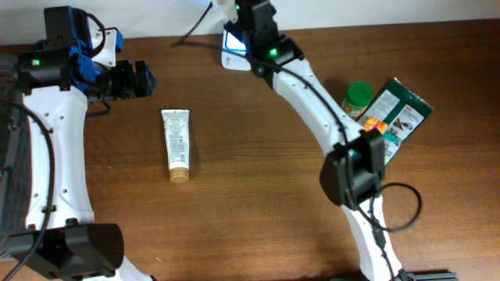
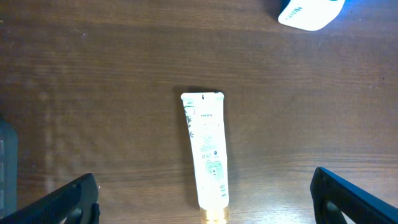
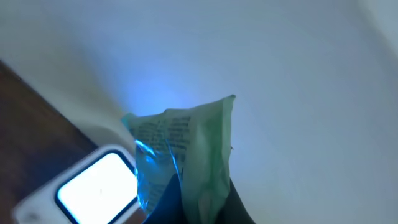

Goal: Scan the item barcode

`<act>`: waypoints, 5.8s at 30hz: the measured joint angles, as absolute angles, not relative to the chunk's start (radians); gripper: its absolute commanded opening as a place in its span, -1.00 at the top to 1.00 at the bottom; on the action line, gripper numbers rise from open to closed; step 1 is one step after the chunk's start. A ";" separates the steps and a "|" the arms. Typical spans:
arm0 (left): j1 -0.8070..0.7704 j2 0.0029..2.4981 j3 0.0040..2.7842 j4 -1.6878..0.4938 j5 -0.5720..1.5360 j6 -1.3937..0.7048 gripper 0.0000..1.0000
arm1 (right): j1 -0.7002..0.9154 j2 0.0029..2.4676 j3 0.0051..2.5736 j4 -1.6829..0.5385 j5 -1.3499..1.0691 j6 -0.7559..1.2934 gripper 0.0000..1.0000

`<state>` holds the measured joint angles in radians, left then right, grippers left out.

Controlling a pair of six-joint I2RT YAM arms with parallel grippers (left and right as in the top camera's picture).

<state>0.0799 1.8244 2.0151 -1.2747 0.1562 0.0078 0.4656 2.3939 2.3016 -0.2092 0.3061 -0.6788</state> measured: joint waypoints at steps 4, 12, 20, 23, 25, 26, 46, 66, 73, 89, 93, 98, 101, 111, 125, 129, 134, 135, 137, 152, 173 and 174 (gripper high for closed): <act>0.080 1.824 2.015 -1.275 0.156 0.008 -0.98 | 0.465 2.483 2.302 -0.086 0.313 -0.892 0.91; 0.080 1.824 2.015 -1.275 0.156 0.008 -0.98 | 0.464 2.541 2.301 -0.035 0.315 -1.076 0.91; 0.080 1.824 2.015 -1.275 0.156 0.008 -0.98 | 0.462 2.541 2.301 -0.037 0.315 -1.090 0.91; 0.080 1.824 2.015 -1.275 0.156 0.008 -0.98 | 0.457 2.541 2.301 -0.047 0.314 -0.982 0.91; 0.080 1.824 2.015 -1.275 0.156 0.008 -0.98 | 0.450 2.535 2.301 -0.086 0.309 -0.921 0.92; 0.080 1.824 2.015 -1.275 0.156 0.008 -0.98 | 0.445 2.529 2.300 -0.105 0.306 -0.904 0.91; 0.080 1.824 2.015 -1.275 0.156 0.008 -0.98 | 0.280 1.944 2.299 -1.429 0.224 0.081 0.92; 0.080 1.824 2.015 -1.275 0.156 0.008 -0.98 | -0.031 2.247 2.298 -1.650 0.129 0.153 0.90; 0.080 1.824 2.015 -1.275 0.156 0.008 -0.98 | -0.090 2.257 2.297 -1.642 0.135 0.141 -0.08; 0.080 1.824 2.015 -1.275 0.156 0.008 -0.98 | 0.095 2.257 2.323 -1.520 -0.282 0.057 -0.04; 0.080 1.824 2.015 -1.275 0.156 0.008 -0.98 | 0.214 2.257 2.320 -1.438 -0.312 0.104 -0.27; 0.080 1.824 2.015 -1.275 0.156 0.008 -0.98 | 0.307 2.257 2.280 -1.341 -0.321 0.169 -0.25; 0.080 1.824 2.015 -1.275 0.156 0.008 -0.98 | 0.335 2.257 2.238 -1.323 -0.307 0.184 -0.23; 0.080 1.824 2.015 -1.275 0.156 0.008 -0.98 | 0.337 2.259 2.023 -1.181 -0.237 0.200 -0.23; 0.080 1.824 1.992 -1.264 0.092 -0.065 1.00 | 0.319 2.259 2.016 -1.187 -0.233 0.198 -0.23; 0.080 1.826 1.856 -1.207 -0.060 -0.209 1.00 | 0.319 2.259 2.016 -1.188 -0.224 0.198 -0.24; 0.080 1.831 1.575 -0.994 -0.113 -0.278 1.00 | 0.318 2.259 2.016 -1.188 -0.215 0.198 -0.25; 0.079 1.832 1.540 -0.969 -0.109 -0.281 1.00 | 0.318 2.259 2.016 -1.188 -0.214 0.199 -0.25; 0.071 1.833 1.463 -0.895 -0.091 -0.289 1.00 | 0.317 2.259 2.016 -1.188 -0.210 0.198 -0.25; -0.165 1.833 1.212 -0.822 -0.003 -0.417 1.00 | 0.318 2.259 2.016 -1.188 -0.207 0.198 -0.27; -0.221 1.834 1.178 -0.217 -0.009 0.007 0.97 | 0.318 2.259 2.015 -1.187 -0.207 0.198 -0.27; -0.212 1.835 1.178 -0.192 -0.023 0.076 1.00 | 0.317 2.259 2.015 -1.187 -0.207 0.198 -0.27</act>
